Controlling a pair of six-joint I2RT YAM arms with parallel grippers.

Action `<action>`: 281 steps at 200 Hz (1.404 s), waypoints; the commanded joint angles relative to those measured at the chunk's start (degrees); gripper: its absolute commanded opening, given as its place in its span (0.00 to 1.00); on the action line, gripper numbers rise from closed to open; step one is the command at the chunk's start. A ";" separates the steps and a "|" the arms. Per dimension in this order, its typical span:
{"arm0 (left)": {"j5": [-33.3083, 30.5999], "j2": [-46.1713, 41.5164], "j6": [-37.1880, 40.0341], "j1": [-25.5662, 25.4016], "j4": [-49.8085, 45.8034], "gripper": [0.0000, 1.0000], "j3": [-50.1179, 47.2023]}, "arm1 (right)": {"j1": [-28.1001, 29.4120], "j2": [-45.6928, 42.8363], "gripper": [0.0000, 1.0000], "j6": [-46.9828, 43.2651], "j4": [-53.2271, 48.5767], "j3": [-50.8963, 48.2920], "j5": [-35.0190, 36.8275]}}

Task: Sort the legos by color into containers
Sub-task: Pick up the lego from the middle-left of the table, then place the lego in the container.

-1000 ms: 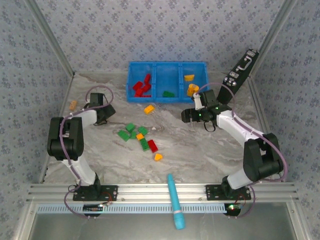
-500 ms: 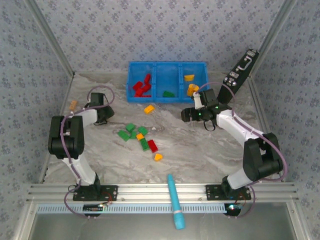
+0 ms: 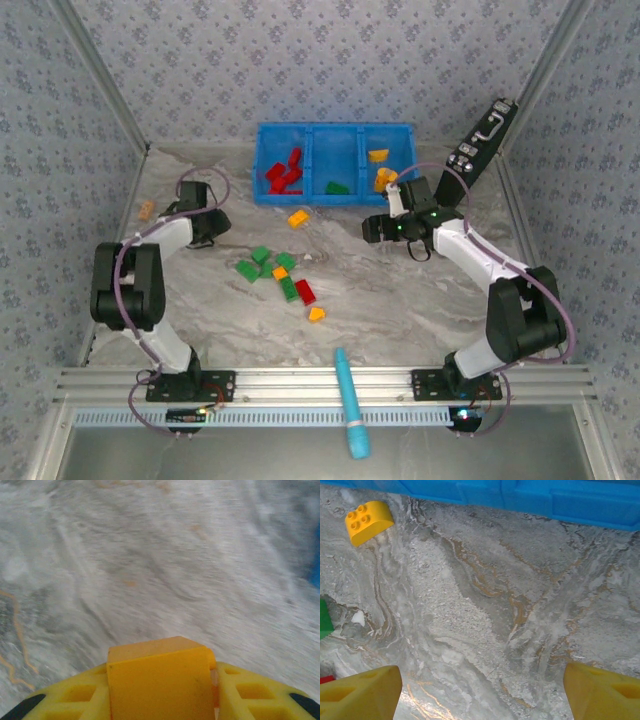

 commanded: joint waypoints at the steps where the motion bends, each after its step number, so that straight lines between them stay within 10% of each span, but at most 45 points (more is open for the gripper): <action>1: 0.27 -4.98 1.74 -4.82 -3.62 0.36 5.38 | -1.46 -2.67 0.86 0.64 -0.14 -1.16 4.39; 126: 7.37 23.84 -1.36 -26.58 4.97 0.35 46.99 | -10.50 -15.84 0.88 4.14 6.31 -7.62 6.51; 203: 9.42 60.34 -2.38 -32.43 -12.62 0.35 108.30 | -8.84 -14.52 0.88 5.75 10.43 -12.78 2.53; 281: 8.98 63.38 -6.96 -31.99 -4.08 0.38 102.58 | -1.18 -12.37 0.88 3.52 9.30 -11.77 8.13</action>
